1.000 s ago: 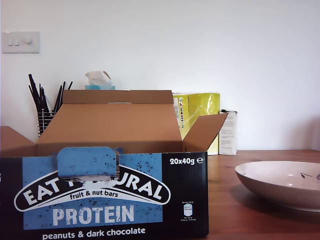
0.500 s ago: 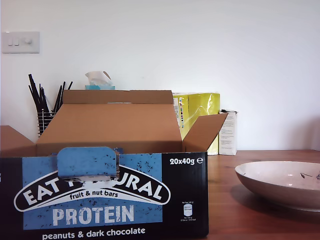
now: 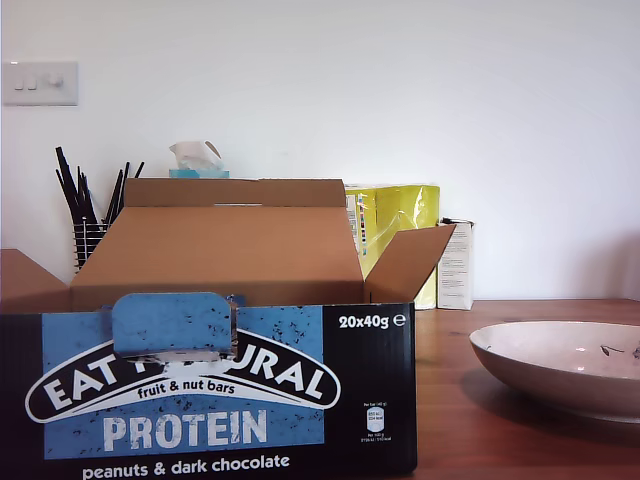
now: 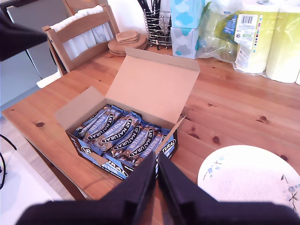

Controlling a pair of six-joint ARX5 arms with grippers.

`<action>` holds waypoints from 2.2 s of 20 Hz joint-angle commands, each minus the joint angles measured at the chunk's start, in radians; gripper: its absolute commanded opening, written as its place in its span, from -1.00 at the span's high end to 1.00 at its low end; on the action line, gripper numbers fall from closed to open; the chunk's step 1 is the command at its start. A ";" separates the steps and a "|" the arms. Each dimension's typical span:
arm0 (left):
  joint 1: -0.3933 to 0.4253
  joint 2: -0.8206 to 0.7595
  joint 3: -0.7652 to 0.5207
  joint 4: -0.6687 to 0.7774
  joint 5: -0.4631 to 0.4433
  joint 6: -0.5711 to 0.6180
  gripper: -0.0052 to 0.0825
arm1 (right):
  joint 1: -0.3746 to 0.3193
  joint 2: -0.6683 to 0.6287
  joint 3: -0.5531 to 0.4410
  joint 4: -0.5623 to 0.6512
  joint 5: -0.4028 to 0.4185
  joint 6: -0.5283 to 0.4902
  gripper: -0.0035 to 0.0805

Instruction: Spread the side flaps of the carton box of snackbars

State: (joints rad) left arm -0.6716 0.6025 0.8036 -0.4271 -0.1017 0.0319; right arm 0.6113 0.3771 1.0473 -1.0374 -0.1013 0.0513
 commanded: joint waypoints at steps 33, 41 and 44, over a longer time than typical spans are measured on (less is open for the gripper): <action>0.564 -0.293 -0.170 -0.318 0.614 0.047 0.93 | 0.003 -0.008 -0.229 0.109 0.070 0.088 0.95; 0.564 -0.293 -0.169 -0.358 0.614 0.047 0.93 | 0.003 -0.007 -0.229 0.102 0.070 0.084 0.95; 0.564 -0.293 -0.169 -0.359 0.614 0.047 0.93 | 0.003 -0.007 -0.229 0.102 0.070 0.084 0.95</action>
State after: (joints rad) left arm -0.1059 0.3058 0.6338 -0.7887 0.5095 0.0750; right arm 0.6113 0.3767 0.8352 -0.9390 -0.0345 0.1322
